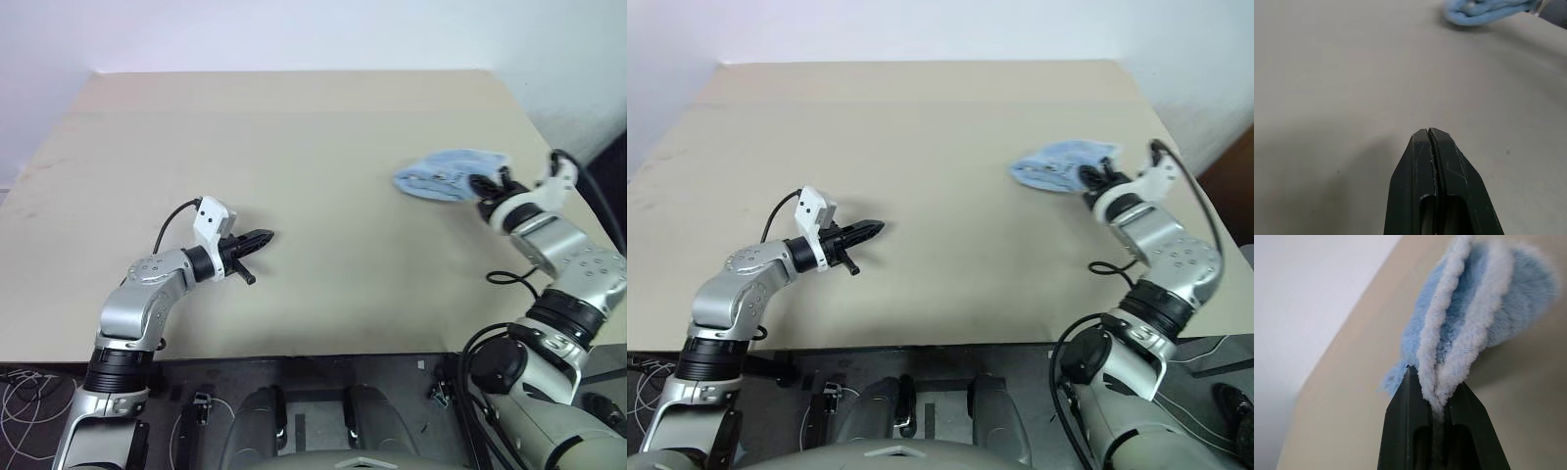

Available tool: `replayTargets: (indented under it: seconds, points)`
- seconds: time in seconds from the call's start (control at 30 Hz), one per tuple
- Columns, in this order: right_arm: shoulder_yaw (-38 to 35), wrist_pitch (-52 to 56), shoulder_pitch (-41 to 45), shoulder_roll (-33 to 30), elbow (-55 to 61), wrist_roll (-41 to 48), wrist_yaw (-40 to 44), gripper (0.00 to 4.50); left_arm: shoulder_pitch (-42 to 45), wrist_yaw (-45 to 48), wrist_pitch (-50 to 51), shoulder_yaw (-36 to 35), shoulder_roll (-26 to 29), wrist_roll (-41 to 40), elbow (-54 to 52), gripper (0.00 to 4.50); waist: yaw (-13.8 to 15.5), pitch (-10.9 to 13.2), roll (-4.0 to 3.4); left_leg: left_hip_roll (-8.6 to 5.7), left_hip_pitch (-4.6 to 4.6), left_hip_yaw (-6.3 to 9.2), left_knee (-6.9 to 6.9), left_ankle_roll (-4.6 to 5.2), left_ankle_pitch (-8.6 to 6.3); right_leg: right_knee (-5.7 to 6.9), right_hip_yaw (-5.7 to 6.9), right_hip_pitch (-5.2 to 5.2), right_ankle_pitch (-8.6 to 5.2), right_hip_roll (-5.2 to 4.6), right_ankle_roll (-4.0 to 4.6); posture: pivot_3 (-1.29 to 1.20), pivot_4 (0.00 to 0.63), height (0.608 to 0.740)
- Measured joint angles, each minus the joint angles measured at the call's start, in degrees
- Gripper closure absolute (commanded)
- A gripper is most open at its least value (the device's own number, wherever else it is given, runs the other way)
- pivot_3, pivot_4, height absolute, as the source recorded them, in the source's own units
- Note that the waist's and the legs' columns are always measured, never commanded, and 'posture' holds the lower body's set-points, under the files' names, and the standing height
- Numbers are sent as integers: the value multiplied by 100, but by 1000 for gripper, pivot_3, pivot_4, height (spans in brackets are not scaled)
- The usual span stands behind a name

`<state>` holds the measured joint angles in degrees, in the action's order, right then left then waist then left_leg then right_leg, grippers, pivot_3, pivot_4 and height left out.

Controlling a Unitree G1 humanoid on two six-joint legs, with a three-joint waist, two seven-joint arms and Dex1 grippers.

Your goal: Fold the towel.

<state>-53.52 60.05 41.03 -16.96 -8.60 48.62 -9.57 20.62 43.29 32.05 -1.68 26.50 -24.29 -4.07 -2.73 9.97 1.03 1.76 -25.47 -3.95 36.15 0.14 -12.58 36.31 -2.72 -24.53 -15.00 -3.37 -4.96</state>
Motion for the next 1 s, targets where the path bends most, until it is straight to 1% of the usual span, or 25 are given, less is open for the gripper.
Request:
replayTargets:
  seconds: [0.17, 0.27, 0.37, 0.6, 0.63, 0.67, 0.73, 0.83, 0.9, 0.93, 0.97, 1.0]
  points:
    - [-107, 58, -445, 106, -14, 19, -664, 4440, 183, 8, -24, 94, -76, 10, 119, 4500, 1, -2, -5, 14, 1, -42, 0, 16, 12, -11, -19, -3, 6, 25, -30, 0, 150, 740]
    - [-93, 67, -504, 216, -15, 46, -933, 4440, 208, 17, -33, 98, -76, 14, 150, 4500, 10, -2, -5, 9, 0, -52, 9, 24, 15, -11, -28, -1, 11, 40, -45, 0, 150, 740]
    - [-87, -13, -509, 229, 16, 152, -1056, 3667, 208, 23, -34, 99, -75, 15, 168, 4500, 22, -2, -5, 9, 0, -51, 15, 34, 22, -13, -28, 4, 22, 45, -64, 0, 150, 740]
    - [-67, -53, -869, 358, 747, 645, -1409, 1303, 205, 28, -44, 115, -98, 17, 174, 4500, 20, -2, -5, 11, 2, -50, 20, 39, 25, -12, -29, 7, 26, 47, -71, 0, 150, 740]
    - [-67, -53, -896, 367, 804, 706, -1454, 1027, 205, 30, -46, 134, -108, 17, 174, 4500, 16, -2, -6, 11, 2, -51, 20, 39, 25, -12, -30, 7, 26, 47, -71, 0, 150, 740]
    - [-64, -57, -931, 368, 874, 782, -1494, 600, 205, 37, -47, 155, -128, 17, 177, 4500, 17, -3, -6, 11, 3, -51, 19, 39, 25, -12, -30, 7, 26, 48, -71, 0, 150, 740]
    - [-23, -85, -1083, 365, 1096, 889, -1532, 37, 204, 58, -56, 208, -163, 17, 190, 4500, 20, -3, -6, 13, 3, -50, 18, 39, 25, -12, -30, 7, 26, 50, -71, 0, 150, 740]
    - [182, -224, -1348, 274, 1425, 867, -1529, 37, 214, 73, -143, 246, -179, 50, 315, 4500, 24, -3, -7, 13, 3, -50, 19, 39, 25, -12, -30, 7, 26, 51, -71, 0, 150, 740]
    - [545, -366, -1617, -21, 1752, 639, -1346, 37, 234, 56, -219, 255, -189, 113, 458, 4500, 26, -3, -7, 11, 2, -52, 21, 39, 25, -12, -31, 7, 26, 49, -72, 0, 150, 740]
    - [797, -430, -1757, -226, 1923, 482, -1172, 37, 257, 40, -273, 258, -197, 138, 543, 4500, 25, -3, -7, 11, 2, -52, 21, 39, 25, -13, -32, 7, 26, 49, -72, 0, 150, 740]
    - [1211, -573, -2013, -580, 2191, 178, -882, 37, 306, -5, -368, 255, -217, 195, 664, 4500, 33, -4, -8, 10, 2, -52, 23, 39, 25, -13, -32, 7, 25, 49, -72, 0, 150, 740]
    - [1904, -797, -2416, -1172, 2564, -287, -406, 37, 387, -104, -510, 238, -227, 287, 846, 4500, 37, -4, -9, 9, 3, -53, 23, 39, 25, -13, -32, 7, 24, 49, -73, 0, 150, 740]
